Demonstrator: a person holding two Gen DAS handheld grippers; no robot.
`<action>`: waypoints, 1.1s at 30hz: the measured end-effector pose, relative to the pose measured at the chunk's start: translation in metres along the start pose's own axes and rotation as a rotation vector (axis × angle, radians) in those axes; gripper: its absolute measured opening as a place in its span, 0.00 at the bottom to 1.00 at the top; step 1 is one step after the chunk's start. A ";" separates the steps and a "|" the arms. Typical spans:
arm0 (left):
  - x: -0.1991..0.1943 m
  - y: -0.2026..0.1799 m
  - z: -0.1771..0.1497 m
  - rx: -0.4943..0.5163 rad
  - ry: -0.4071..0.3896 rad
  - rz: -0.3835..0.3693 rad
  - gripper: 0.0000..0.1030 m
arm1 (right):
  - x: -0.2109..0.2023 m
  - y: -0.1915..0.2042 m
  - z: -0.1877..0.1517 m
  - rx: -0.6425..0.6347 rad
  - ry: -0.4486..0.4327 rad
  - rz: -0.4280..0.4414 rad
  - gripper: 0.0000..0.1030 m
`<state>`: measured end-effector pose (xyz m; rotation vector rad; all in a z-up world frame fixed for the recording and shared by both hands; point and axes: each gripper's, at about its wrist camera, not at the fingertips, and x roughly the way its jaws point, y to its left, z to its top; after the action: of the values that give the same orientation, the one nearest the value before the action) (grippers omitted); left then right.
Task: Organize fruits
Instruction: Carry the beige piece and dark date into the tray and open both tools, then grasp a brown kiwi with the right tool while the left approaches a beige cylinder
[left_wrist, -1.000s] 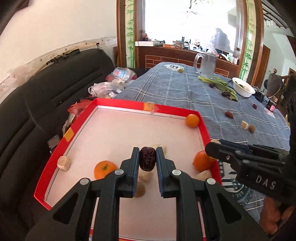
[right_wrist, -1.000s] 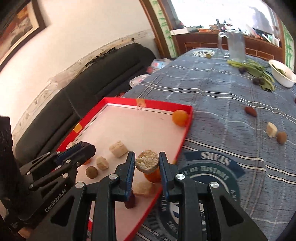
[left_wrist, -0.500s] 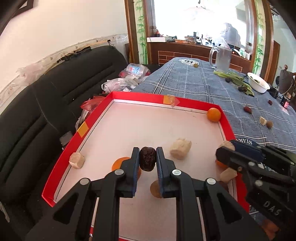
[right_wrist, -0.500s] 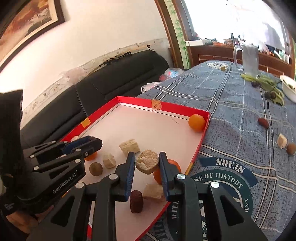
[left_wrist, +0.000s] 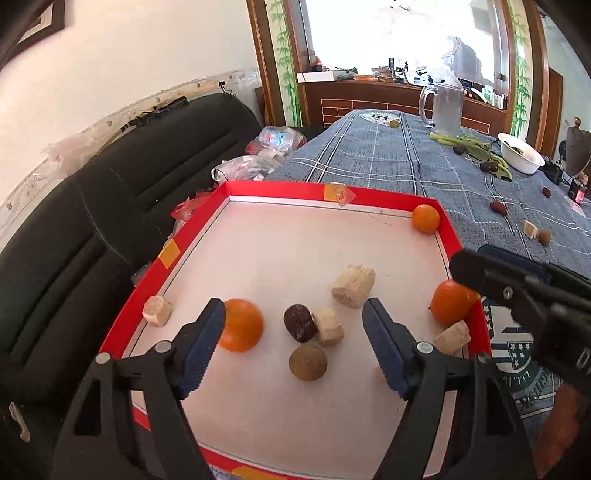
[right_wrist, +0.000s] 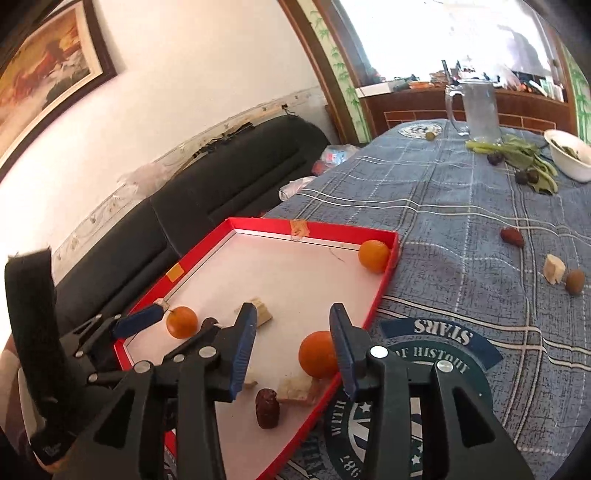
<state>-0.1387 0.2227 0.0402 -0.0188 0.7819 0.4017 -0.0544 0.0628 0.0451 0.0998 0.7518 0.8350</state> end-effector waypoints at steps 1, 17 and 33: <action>-0.001 -0.002 -0.001 0.005 0.002 0.002 0.76 | -0.002 -0.001 0.001 0.008 0.003 -0.001 0.39; -0.039 -0.068 0.019 0.152 -0.081 -0.084 0.80 | -0.074 -0.139 0.022 0.037 0.036 -0.311 0.39; -0.031 -0.153 0.056 0.228 -0.074 -0.171 0.81 | -0.041 -0.196 0.022 0.094 0.089 -0.329 0.39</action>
<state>-0.0653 0.0793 0.0814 0.1407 0.7432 0.1484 0.0660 -0.0952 0.0135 0.0215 0.8645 0.4933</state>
